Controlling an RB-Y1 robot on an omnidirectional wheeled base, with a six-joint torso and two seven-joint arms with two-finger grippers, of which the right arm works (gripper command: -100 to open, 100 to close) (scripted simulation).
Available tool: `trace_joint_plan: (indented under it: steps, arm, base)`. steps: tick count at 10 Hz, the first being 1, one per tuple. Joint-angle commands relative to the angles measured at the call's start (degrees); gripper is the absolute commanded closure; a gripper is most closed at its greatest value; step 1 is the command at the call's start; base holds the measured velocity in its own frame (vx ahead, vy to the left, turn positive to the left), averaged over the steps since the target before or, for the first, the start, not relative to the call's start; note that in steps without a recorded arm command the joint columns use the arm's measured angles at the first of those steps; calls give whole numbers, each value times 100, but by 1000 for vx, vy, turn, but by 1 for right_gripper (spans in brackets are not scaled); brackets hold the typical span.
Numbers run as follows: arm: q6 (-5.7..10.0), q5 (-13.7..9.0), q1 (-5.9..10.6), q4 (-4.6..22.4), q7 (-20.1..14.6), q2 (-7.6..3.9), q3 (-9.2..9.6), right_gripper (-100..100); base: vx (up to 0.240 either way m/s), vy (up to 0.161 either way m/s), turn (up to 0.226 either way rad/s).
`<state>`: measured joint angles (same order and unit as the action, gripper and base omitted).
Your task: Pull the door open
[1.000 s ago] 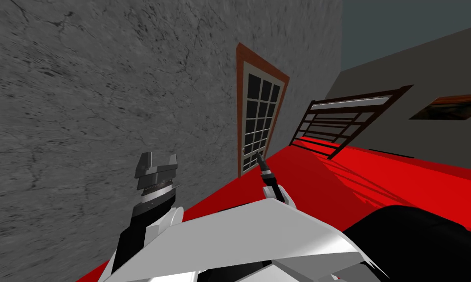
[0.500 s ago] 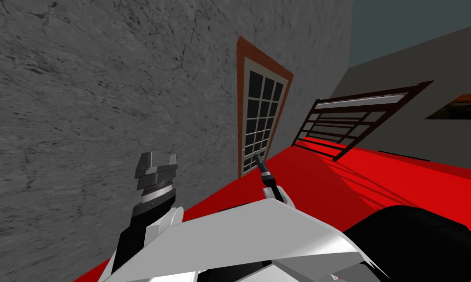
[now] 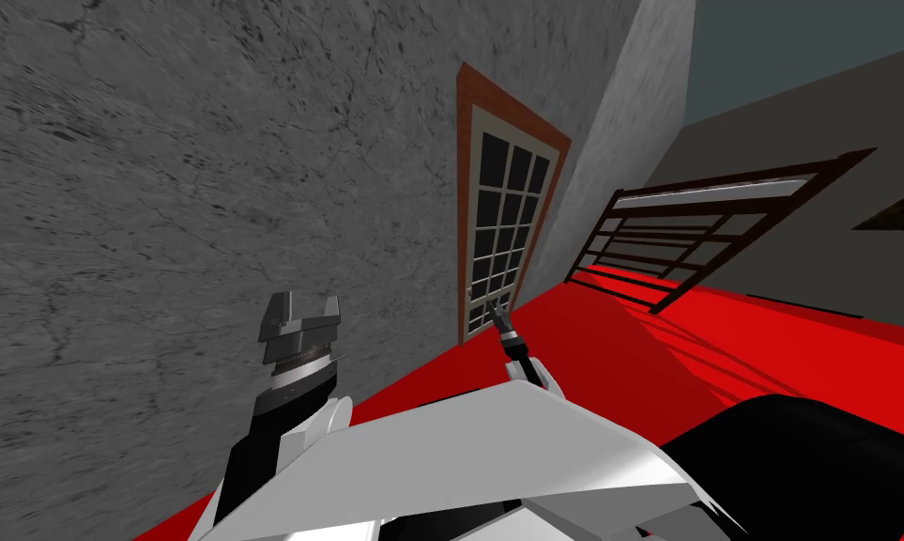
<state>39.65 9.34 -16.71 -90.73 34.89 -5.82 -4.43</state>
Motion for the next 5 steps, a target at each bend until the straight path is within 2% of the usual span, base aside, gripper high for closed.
trace_joint_plan:
  steps: [1,2,3,5]
  arm:
    - [76,40,40,223,96,-17,-24,-100]
    - [161,125,112,409,265,-44,-59,-100]
    - [161,125,112,490,265,-44,-59,-100]
    - [330,297,257,908,604,-99,-129,-100]
  base:
    - [52,-24,38]
    - [54,-23,52]
    - [44,-24,34]
    - [56,-35,80]
